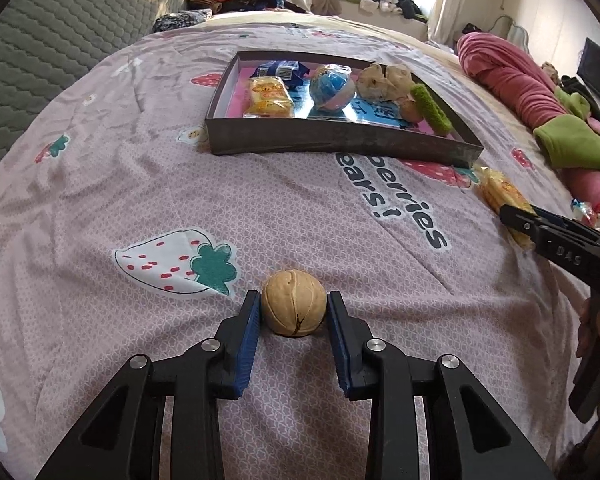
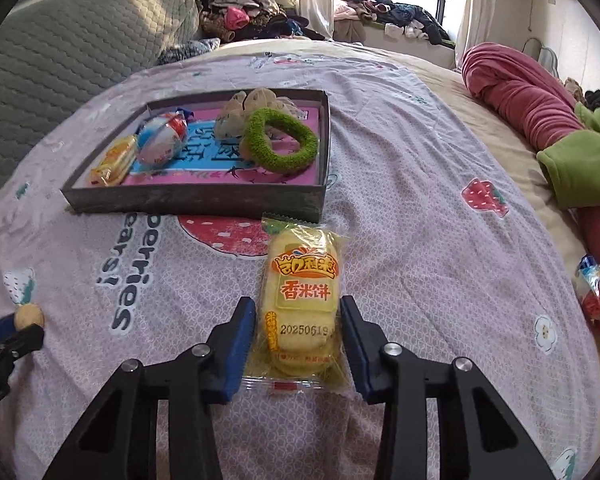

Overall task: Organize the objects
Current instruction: 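Grasp the walnut with the left tool while the right tool grasps the yellow cake, then lift the walnut and yellow cake and carry them over the tray with both tools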

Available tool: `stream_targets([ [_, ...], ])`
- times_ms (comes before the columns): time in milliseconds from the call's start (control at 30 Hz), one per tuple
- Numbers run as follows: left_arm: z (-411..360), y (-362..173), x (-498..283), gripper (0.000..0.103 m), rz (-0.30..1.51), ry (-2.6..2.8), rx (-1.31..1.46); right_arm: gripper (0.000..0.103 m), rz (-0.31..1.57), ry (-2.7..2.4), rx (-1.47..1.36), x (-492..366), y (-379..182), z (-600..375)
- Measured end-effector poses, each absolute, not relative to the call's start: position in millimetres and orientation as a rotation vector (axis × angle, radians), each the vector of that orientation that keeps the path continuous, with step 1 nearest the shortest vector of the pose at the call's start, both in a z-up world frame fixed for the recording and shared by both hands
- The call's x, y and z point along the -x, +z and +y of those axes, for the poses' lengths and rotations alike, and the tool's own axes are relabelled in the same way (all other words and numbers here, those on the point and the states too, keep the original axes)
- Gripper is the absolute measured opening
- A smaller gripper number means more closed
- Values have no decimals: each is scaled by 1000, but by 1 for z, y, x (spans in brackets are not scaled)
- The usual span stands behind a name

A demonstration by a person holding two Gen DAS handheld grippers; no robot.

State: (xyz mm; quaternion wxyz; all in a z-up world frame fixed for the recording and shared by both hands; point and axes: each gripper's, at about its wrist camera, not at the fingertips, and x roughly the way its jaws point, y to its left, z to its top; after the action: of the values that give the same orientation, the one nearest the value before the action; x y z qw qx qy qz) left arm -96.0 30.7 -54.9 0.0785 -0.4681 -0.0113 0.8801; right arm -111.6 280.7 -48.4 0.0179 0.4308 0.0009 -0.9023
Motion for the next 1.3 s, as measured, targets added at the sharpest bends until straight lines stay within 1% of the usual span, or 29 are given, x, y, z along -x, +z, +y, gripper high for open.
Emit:
stream_targets([
  [200,33,-54,94,34,-23,2637,1395,41,-55,-2770,-1294,94,-41,279],
  [400,36,-51,91,34,-22,2635,1385,41,-62,-2732,-1242,74,-31,262],
  [633,40,-33,91,34,-30,2646,1328,41,-87,-2697,-1170,60,-13,243],
  [800,42,-13,99,34,-54,2660,1284,41,-72,-2715,-1099,64,9,237],
  [1067,53,42,126,34,-35,2714,1144,41,-64,-2761,-955,84,57,237],
  [1300,58,79,156,34,-44,2745,1054,41,-58,-2796,-836,104,93,238],
])
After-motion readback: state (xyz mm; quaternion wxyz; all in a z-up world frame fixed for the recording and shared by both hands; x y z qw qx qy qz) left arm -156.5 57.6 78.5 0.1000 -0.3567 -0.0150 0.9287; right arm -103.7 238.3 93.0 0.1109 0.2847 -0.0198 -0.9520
